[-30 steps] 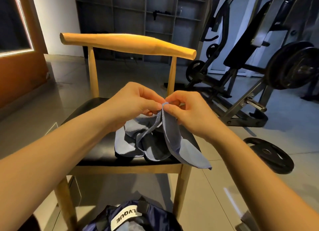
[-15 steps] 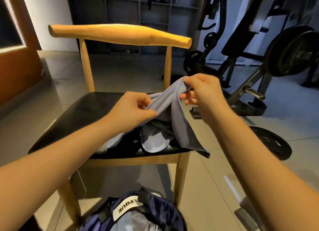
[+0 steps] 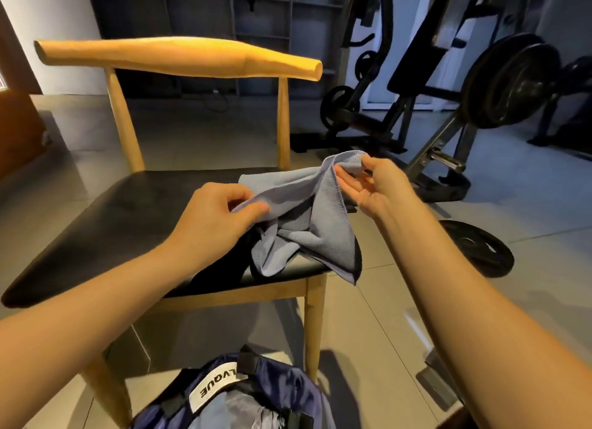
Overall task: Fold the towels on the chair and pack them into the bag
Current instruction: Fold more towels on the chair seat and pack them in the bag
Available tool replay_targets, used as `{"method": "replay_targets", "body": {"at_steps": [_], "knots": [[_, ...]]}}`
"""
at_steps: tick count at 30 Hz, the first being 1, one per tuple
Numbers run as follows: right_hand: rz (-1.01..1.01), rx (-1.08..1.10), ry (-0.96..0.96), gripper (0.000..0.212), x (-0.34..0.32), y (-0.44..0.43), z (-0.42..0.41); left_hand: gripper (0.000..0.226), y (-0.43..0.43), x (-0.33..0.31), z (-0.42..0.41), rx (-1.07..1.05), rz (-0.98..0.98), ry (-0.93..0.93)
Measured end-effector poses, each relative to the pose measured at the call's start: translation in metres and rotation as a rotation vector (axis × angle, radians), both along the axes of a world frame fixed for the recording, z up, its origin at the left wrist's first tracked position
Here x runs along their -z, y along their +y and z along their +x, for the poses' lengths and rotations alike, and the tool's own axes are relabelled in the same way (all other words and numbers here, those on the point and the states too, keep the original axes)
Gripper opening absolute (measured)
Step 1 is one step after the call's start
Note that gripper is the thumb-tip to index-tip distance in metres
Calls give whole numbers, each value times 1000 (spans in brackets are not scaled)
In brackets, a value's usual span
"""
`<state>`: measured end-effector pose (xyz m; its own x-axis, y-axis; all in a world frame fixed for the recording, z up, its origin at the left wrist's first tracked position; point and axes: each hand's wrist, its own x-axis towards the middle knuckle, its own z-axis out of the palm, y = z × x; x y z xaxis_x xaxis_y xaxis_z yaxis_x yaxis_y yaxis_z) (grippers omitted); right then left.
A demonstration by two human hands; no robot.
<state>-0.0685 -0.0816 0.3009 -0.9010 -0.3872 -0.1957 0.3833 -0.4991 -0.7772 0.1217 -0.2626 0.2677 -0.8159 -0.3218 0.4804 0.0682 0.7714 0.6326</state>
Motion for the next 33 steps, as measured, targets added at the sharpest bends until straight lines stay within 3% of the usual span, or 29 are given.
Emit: {"method": "replay_targets", "body": {"at_steps": [4, 6, 11, 15, 19, 22, 25, 30, 33], "knots": [[100, -28, 21, 34, 7, 5, -9, 3, 44, 3, -9, 26, -46, 134], [129, -24, 5, 34, 15, 8, -13, 10, 62, 15, -19, 81, -79, 131], [191, -52, -43, 33, 38, 16, -15, 15, 88, 54, -47, 243, -517, 59], [174, -40, -52, 32, 40, 21, -22, 10, 101, 72, -61, 249, -712, 47], [137, -56, -48, 28, 39, 23, -27, 56, 110, 76, -68, 119, -713, 55], [82, -72, -59, 27, 37, 24, -30, 66, 122, 72, -77, -18, -683, -61], [40, -88, -63, 22, 32, 25, -32, 57, 130, 66, -88, -134, -624, -166], [16, -86, -48, 17, 25, 28, -36, 21, 131, 62, -86, -122, -586, -131], [3, -79, -40, 19, 22, 34, -38, 21, 123, 53, -75, -84, -484, -165]]}}
